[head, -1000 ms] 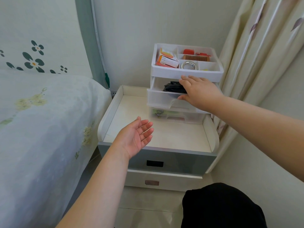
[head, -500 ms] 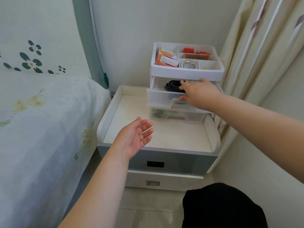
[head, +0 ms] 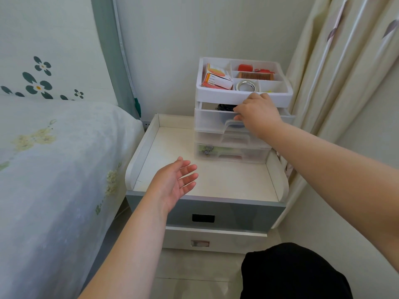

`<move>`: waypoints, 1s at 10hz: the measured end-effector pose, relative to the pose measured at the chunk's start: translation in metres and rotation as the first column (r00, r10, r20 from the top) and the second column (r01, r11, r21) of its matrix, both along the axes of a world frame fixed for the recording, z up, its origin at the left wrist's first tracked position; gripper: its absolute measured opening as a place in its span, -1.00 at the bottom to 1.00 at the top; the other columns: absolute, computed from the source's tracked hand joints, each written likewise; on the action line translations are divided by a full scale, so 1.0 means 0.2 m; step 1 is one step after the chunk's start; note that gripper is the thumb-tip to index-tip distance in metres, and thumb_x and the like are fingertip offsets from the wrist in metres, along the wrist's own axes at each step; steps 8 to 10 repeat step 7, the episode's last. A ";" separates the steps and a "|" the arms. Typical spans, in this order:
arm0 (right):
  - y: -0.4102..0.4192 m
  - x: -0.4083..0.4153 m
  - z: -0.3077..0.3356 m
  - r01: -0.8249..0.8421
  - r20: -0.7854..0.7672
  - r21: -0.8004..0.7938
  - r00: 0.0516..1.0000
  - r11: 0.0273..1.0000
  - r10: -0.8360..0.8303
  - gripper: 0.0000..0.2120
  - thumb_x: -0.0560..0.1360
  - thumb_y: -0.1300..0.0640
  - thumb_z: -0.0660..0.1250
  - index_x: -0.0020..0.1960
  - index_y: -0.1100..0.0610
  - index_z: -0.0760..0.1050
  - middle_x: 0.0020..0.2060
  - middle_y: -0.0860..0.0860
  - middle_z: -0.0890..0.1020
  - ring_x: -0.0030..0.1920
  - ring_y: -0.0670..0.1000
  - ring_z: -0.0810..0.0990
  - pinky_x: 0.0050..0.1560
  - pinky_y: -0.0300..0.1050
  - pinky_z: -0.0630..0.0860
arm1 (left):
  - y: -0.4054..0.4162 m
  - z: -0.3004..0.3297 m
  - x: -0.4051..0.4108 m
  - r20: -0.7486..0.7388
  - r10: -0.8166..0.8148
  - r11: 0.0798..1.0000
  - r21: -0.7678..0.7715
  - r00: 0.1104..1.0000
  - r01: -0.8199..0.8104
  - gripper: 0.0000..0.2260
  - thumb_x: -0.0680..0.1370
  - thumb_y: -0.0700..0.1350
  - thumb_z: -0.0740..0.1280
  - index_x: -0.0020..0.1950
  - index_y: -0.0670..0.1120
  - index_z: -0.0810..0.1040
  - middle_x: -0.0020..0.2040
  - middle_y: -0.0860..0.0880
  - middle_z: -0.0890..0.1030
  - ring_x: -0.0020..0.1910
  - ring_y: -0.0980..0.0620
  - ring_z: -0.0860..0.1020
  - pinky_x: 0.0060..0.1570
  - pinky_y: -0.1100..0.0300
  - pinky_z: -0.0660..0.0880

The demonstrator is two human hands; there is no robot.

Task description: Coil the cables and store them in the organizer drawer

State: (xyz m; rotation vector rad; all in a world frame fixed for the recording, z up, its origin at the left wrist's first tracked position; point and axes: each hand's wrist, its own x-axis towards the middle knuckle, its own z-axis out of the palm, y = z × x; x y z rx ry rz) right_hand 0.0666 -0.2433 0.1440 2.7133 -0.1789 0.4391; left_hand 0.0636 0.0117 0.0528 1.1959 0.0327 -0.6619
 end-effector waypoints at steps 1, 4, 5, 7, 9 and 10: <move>0.00 0.03 -0.02 0.018 0.117 0.033 0.993 0.999 -0.022 -0.68 0.54 0.00 0.28 0.19 0.18 0.50 0.06 0.15 0.58 0.11 0.19 0.44 0.12 0.06 0.35 | 0.00 0.00 0.00 0.011 0.003 1.000 0.007 1.000 -0.003 -0.77 0.62 0.01 0.23 0.08 -0.13 0.55 -0.10 -0.06 0.69 -0.18 0.01 0.66 -0.26 0.16 0.57; -0.01 0.12 -0.02 0.209 0.261 0.116 0.937 0.971 -0.233 -0.45 0.46 -0.11 0.37 0.26 0.23 0.33 0.12 0.21 0.49 0.09 0.21 0.45 0.13 0.09 0.40 | -0.01 0.01 0.00 0.044 -0.022 1.000 -0.005 0.999 0.022 -0.76 0.60 0.04 0.26 0.07 -0.12 0.55 -0.10 -0.05 0.68 -0.22 0.02 0.65 -0.25 0.16 0.56; 0.00 0.13 -0.03 0.233 0.278 0.108 0.926 0.967 -0.254 -0.49 0.47 -0.10 0.35 0.24 0.21 0.33 0.09 0.20 0.49 0.06 0.20 0.46 0.11 0.10 0.41 | 0.01 0.03 0.00 0.066 -0.032 0.999 -0.001 0.997 0.032 -0.74 0.60 0.06 0.26 0.09 -0.11 0.55 -0.08 -0.05 0.68 -0.21 0.03 0.65 -0.26 0.17 0.56; 0.05 0.13 -0.06 0.294 0.292 0.129 0.901 0.947 -0.320 -0.53 0.50 -0.05 0.32 0.26 0.21 0.32 0.13 0.20 0.49 0.09 0.21 0.45 0.15 0.14 0.35 | 0.04 0.05 -0.01 0.120 -0.063 0.998 -0.020 0.991 0.066 -0.69 0.59 0.12 0.21 0.08 -0.09 0.55 -0.07 -0.05 0.67 -0.18 0.03 0.65 -0.23 0.16 0.55; 0.05 0.13 -0.06 0.294 0.292 0.129 0.901 0.947 -0.320 -0.53 0.50 -0.05 0.32 0.26 0.21 0.32 0.13 0.20 0.49 0.09 0.21 0.45 0.15 0.14 0.35 | 0.04 0.05 -0.01 0.120 -0.063 0.998 -0.020 0.991 0.066 -0.69 0.59 0.12 0.21 0.08 -0.09 0.55 -0.07 -0.05 0.67 -0.18 0.03 0.65 -0.23 0.16 0.55; 0.05 0.13 -0.06 0.294 0.292 0.129 0.901 0.947 -0.320 -0.53 0.50 -0.05 0.32 0.26 0.21 0.32 0.13 0.20 0.49 0.09 0.21 0.45 0.15 0.14 0.35 | 0.04 0.05 -0.01 0.120 -0.063 0.998 -0.020 0.991 0.066 -0.69 0.59 0.12 0.21 0.08 -0.09 0.55 -0.07 -0.05 0.67 -0.18 0.03 0.65 -0.23 0.16 0.55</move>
